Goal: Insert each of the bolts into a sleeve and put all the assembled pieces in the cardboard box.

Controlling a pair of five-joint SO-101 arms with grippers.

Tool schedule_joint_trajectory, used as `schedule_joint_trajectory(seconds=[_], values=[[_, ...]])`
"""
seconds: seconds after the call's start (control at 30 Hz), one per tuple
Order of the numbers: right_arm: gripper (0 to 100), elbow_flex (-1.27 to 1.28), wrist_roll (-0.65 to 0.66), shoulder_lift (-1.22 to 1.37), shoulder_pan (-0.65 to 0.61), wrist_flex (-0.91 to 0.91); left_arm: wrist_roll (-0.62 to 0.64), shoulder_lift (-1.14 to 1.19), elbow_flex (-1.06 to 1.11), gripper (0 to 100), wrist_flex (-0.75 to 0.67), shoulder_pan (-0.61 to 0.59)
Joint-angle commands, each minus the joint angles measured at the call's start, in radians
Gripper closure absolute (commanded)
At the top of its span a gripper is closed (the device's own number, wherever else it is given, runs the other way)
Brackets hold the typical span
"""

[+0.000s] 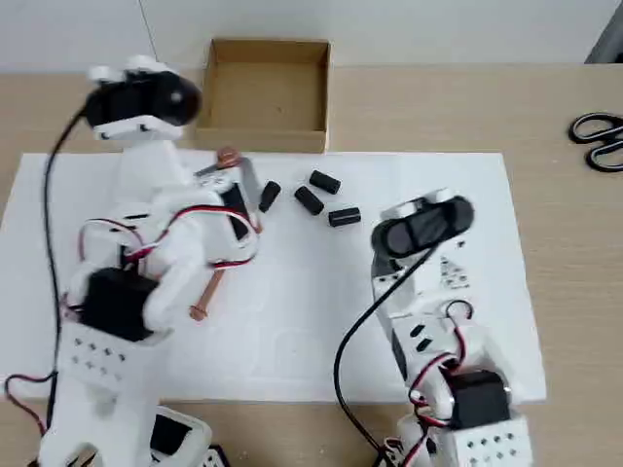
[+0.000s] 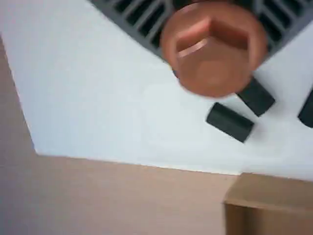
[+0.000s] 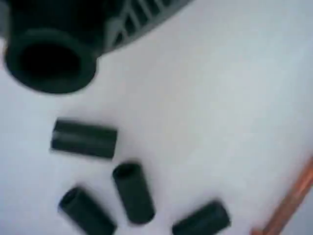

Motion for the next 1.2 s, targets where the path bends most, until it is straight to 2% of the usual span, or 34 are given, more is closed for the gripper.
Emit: schedule_joint_trajectory(seconds=[0.0,0.07,0.2,0.47,0.7,0.8,0.97,1.17], values=[[99.5,0.020,-0.014,-0.024,-0.084,-0.033,0.002,-0.032,0.022,99,-0.089,0.034],[99.5,0.028,-0.020,-0.027,-0.145,-0.033,0.002,-0.032,0.038,99,-0.121,0.038],[99.5,0.029,-0.123,-0.027,-0.231,-0.033,0.002,-0.032,0.071,99,-0.219,0.064],[99.5,0.035,-0.141,-0.027,-0.248,-0.025,0.002,-0.035,0.242,99,-0.342,0.124],[99.5,0.054,-0.141,-0.028,-0.249,-0.031,0.006,-0.035,0.248,99,-0.345,0.203],[99.5,0.054,-0.138,-0.028,-0.252,-0.031,0.008,-0.035,0.248,99,-0.345,0.209],[99.5,0.084,-0.137,-0.067,-0.328,-0.042,0.008,-0.109,0.262,99,-0.344,0.209],[99.5,0.143,-0.140,-0.176,-0.329,-0.081,0.006,-0.167,0.335,99,-0.350,0.209]])
